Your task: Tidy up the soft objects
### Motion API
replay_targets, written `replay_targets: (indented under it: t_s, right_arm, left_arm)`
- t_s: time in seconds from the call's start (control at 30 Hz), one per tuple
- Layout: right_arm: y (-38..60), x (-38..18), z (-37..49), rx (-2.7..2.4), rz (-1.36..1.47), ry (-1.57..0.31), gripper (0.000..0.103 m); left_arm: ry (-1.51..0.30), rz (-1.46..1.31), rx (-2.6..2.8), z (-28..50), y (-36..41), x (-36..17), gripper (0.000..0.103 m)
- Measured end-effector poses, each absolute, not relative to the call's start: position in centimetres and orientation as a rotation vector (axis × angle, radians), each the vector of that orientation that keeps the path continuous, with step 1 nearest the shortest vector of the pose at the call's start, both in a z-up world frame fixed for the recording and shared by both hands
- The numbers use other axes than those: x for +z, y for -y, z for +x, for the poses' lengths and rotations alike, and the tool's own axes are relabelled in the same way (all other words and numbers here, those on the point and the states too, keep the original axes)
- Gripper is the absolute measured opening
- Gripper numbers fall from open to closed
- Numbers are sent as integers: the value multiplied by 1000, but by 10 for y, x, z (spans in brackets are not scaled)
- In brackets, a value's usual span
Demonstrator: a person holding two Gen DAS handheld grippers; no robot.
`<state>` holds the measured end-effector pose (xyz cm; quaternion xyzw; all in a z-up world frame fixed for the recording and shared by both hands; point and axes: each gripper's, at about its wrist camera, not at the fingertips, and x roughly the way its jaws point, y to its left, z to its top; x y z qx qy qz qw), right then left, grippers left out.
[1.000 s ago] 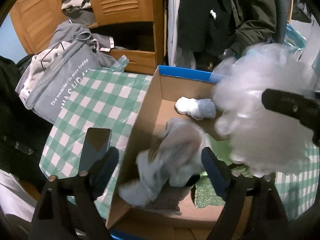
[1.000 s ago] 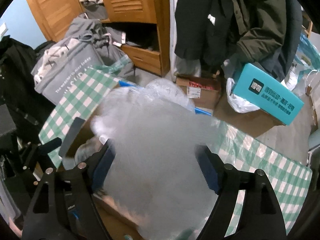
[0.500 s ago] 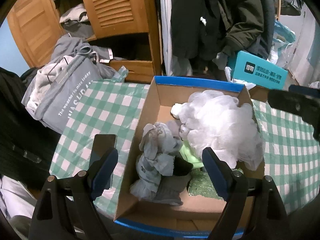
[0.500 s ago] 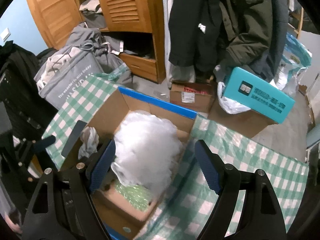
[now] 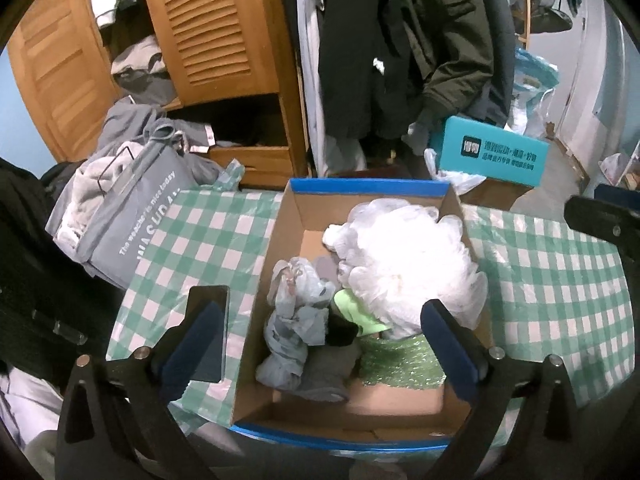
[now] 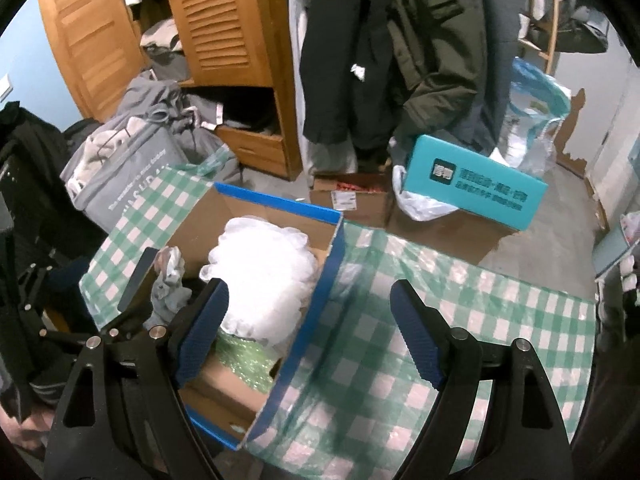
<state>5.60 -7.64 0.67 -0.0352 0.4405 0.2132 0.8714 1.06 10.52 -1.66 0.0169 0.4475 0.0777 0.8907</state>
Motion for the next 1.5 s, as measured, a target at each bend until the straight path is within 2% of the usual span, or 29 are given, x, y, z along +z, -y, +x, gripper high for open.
replay_targets:
  t_s: [0.47,1.5]
  right_arm:
    - [111,7,39,405,-12,-881,82]
    - [131,-11,48,378,-8,-908,82]
  left_arm:
    - [-902,41,119,8,-82,-3,102]
    - [-949,92,106,21,-59,-13,102]
